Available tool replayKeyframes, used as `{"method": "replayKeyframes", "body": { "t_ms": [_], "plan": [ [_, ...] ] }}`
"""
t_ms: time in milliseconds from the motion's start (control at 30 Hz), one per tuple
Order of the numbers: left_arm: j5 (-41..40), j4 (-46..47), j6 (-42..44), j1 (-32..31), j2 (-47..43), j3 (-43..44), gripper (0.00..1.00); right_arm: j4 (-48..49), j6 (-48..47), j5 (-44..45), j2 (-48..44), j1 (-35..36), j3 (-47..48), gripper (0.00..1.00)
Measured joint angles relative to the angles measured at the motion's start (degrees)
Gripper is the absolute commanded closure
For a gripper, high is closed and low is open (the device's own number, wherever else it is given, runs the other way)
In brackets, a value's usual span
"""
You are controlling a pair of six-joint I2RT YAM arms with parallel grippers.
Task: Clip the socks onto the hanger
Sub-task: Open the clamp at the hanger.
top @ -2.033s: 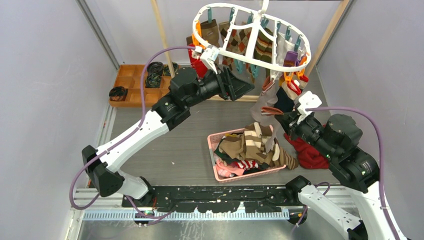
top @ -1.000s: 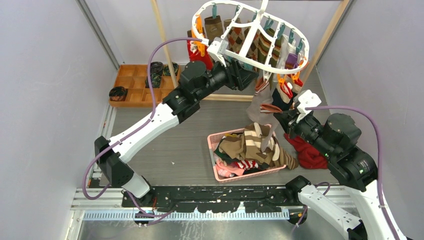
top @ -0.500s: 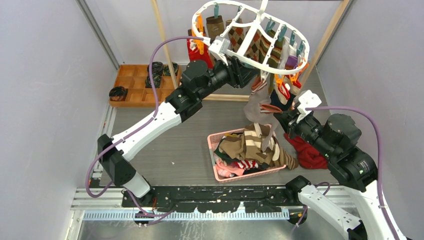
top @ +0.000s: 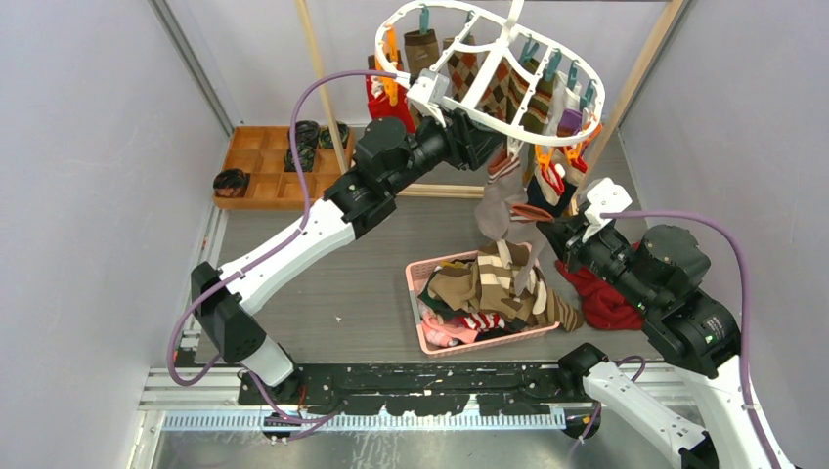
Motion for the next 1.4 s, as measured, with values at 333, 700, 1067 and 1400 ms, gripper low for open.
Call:
{"method": "replayKeyframes", "body": {
  "t_ms": [333,700,1067,1400],
  "plan": [
    [2.08,0.02,-0.2,1.62,-0.02,0.0,0.43,-0.04,0.59,5.44,0.13,0.02,0.02,0.97],
    [6.71,0.04,-2.38,3.76,-0.02,0.0,0.37,0.35,3.04,17.03,2.4,0.02,0.02,0.97],
    [8.02,-0.24,-5.05,4.79,-1.81,-0.37,0.34,0.66,4.33,24.3,3.76,0.02,0.02,0.98],
    [8.04,-2.29,-6.38,5.88,-5.31,-0.46,0.33,0.68,4.7,27.58,4.04,0.0,0.04,0.98]
  ]
}}
